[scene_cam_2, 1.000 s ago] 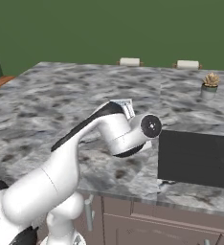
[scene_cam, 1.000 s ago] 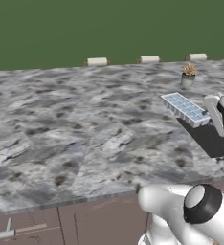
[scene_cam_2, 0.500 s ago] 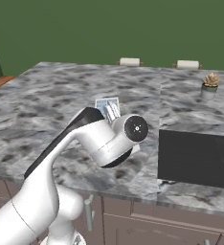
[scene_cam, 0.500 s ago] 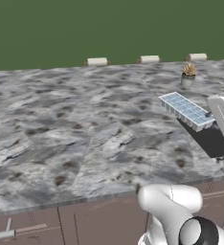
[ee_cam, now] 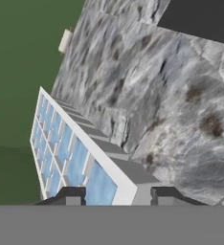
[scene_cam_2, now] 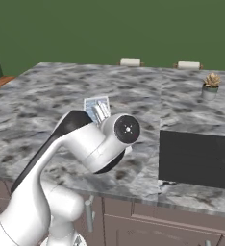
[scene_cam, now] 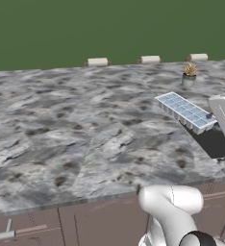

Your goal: The ice cube tray has been filled with water. Take the tray and place it in the freezer to make ice. Close the freezer door after placing the tray.

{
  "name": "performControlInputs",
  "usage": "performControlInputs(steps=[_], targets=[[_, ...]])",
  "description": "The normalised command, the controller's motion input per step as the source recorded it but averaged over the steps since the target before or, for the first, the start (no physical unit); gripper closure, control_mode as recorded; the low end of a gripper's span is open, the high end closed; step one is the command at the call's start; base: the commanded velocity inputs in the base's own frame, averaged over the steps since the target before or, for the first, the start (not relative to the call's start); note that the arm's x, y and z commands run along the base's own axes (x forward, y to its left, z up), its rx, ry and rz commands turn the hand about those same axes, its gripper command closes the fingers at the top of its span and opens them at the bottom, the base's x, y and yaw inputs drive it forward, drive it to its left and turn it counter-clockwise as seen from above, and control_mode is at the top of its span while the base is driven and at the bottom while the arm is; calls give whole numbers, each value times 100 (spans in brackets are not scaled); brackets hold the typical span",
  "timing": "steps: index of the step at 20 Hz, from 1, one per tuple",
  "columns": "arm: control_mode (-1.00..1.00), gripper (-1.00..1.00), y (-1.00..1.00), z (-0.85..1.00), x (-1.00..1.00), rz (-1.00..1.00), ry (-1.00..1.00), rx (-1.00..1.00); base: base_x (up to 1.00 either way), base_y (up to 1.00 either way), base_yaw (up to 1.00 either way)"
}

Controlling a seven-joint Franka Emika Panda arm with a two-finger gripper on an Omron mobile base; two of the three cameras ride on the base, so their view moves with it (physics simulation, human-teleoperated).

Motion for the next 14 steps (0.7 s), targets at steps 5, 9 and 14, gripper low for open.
performControlInputs(steps=[5,9,14], targets=[[-100,100,22,12,-35,8,0,0,0,0,0],[-100,100,21,3,-34,8,0,0,0,0,0],[100,100,0,0,0,0,0,0,-41,22,7]])
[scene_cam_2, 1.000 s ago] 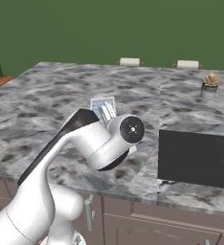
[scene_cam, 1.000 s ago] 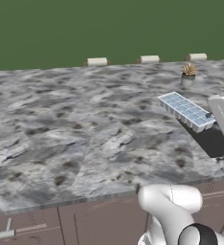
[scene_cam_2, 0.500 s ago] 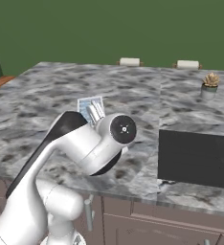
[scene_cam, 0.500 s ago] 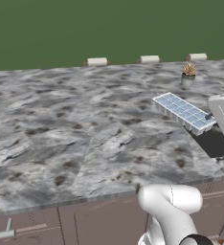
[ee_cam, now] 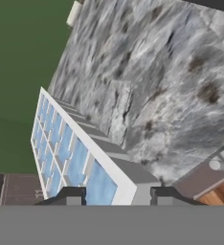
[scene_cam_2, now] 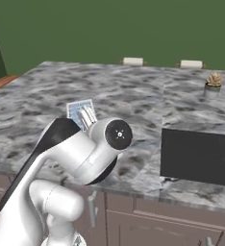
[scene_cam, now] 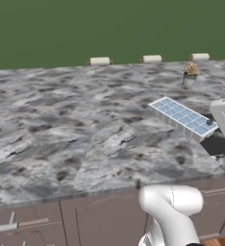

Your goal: The ice cube tray has been filled with water. Take the tray and place it in the freezer to make ice. Close the freezer door after placing the tray.

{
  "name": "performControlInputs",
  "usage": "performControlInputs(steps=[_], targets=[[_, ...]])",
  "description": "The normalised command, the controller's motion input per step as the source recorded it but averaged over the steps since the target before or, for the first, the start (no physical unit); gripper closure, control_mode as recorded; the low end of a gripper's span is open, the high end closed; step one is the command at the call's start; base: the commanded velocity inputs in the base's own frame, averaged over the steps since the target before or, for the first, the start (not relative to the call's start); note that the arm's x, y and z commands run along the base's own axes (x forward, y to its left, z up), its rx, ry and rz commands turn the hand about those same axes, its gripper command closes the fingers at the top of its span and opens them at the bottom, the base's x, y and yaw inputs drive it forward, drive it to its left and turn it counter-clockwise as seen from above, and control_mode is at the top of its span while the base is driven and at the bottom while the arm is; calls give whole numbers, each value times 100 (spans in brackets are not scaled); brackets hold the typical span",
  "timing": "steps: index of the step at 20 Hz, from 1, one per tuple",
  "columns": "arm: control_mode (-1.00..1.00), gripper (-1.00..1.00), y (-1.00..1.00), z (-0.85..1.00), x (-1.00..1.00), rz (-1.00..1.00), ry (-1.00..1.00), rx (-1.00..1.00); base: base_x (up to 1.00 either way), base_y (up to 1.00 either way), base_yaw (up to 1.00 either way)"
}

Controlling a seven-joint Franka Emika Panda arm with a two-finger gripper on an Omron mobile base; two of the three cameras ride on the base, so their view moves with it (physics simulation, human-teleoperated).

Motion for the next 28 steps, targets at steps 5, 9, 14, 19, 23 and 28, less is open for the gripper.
performControlInputs(steps=[5,9,14,19,23,28], targets=[[100,100,0,0,0,0,0,0,-40,18,5],[100,100,0,0,0,0,0,0,-57,29,6],[100,100,0,0,0,0,0,0,-66,52,7],[100,100,0,0,0,0,0,0,-58,81,6],[100,100,0,0,0,0,0,0,-45,98,7],[100,100,0,0,0,0,0,0,-30,100,10]])
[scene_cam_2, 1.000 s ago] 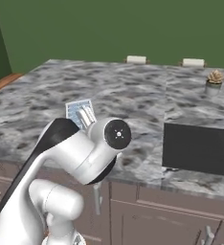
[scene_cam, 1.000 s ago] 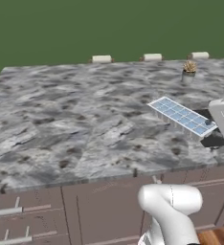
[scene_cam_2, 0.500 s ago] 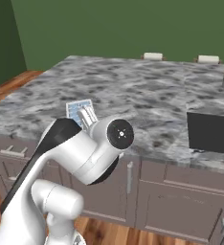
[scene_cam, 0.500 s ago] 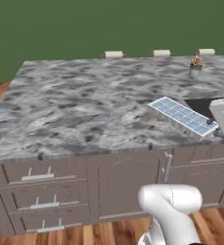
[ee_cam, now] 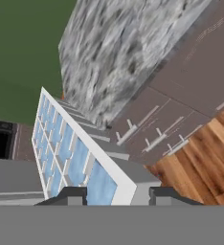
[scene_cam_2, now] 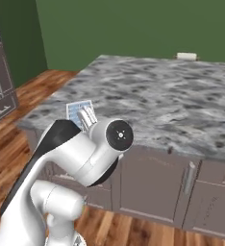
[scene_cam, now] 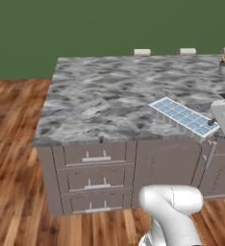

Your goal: The ice cube tray has been filled with water. Take the tray and place it in the freezer to make ice. Close the freezer door after placing the tray.

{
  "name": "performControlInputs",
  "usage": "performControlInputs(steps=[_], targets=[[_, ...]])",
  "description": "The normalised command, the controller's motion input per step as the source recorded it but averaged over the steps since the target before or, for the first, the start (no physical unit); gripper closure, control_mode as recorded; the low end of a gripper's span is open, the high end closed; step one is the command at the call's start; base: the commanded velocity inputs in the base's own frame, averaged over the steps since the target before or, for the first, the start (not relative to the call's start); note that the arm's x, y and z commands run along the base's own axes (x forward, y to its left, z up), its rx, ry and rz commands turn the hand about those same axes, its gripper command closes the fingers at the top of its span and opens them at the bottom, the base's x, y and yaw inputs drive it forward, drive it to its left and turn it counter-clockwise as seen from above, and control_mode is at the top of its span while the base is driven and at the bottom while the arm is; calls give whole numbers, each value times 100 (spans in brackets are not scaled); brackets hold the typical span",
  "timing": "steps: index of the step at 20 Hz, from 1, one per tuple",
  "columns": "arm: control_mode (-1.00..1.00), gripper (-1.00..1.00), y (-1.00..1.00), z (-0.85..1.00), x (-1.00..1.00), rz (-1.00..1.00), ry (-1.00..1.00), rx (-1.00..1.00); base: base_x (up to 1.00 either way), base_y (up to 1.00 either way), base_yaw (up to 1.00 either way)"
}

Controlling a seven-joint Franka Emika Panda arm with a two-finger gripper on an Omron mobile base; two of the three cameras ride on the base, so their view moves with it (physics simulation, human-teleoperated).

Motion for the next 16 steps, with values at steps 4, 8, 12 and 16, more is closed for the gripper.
performControlInputs(steps=[4,8,12,16], targets=[[100,100,0,0,0,0,0,0,0,100,7],[100,100,0,0,0,0,0,0,0,100,6],[100,100,0,0,0,0,0,0,0,100,5],[100,100,0,0,0,0,0,0,0,100,4]])
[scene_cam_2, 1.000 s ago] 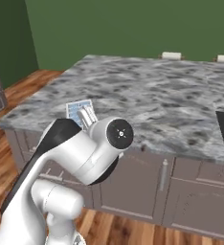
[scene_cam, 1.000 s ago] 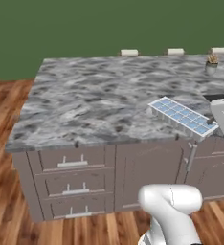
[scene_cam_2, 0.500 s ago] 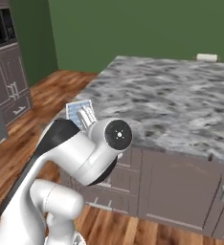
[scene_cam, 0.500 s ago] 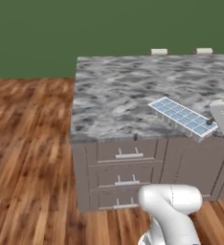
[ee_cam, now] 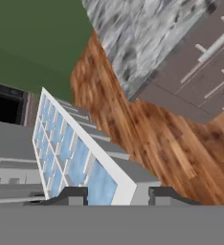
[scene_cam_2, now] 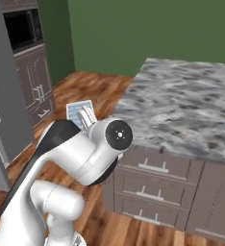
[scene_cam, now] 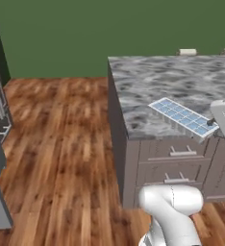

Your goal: The ice cube tray has been filled with water. Take the tray and place it in the freezer to make ice. Close the freezer door after placing the tray.

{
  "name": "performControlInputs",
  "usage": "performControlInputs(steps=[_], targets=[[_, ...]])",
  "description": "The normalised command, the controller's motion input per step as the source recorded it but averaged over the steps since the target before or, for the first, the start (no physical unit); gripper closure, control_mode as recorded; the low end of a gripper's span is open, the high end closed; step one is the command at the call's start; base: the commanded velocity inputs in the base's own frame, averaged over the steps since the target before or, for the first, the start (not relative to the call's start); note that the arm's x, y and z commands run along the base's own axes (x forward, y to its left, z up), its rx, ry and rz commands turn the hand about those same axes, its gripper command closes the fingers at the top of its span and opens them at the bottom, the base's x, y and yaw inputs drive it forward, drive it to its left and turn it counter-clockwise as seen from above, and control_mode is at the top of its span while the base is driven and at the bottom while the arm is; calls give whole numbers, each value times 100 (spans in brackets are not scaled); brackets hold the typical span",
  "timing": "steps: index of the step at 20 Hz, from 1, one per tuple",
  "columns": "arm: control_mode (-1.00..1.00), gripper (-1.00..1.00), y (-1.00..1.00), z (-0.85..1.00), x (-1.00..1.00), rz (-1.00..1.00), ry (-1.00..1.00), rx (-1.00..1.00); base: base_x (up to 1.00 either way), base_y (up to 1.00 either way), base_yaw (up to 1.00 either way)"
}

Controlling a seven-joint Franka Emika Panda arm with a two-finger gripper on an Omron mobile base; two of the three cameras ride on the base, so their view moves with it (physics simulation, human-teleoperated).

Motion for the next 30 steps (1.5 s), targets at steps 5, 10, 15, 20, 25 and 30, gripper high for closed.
performControlInputs(steps=[5,10,15,20,25,30], targets=[[100,100,0,0,0,0,0,0,0,100,3],[100,100,0,0,0,0,0,0,3,86,4],[100,100,0,0,0,0,0,0,12,53,0],[100,100,0,0,0,0,0,0,28,28,0],[100,100,0,0,0,0,0,0,60,15,0],[100,100,0,0,0,0,0,0,93,19,-3]])
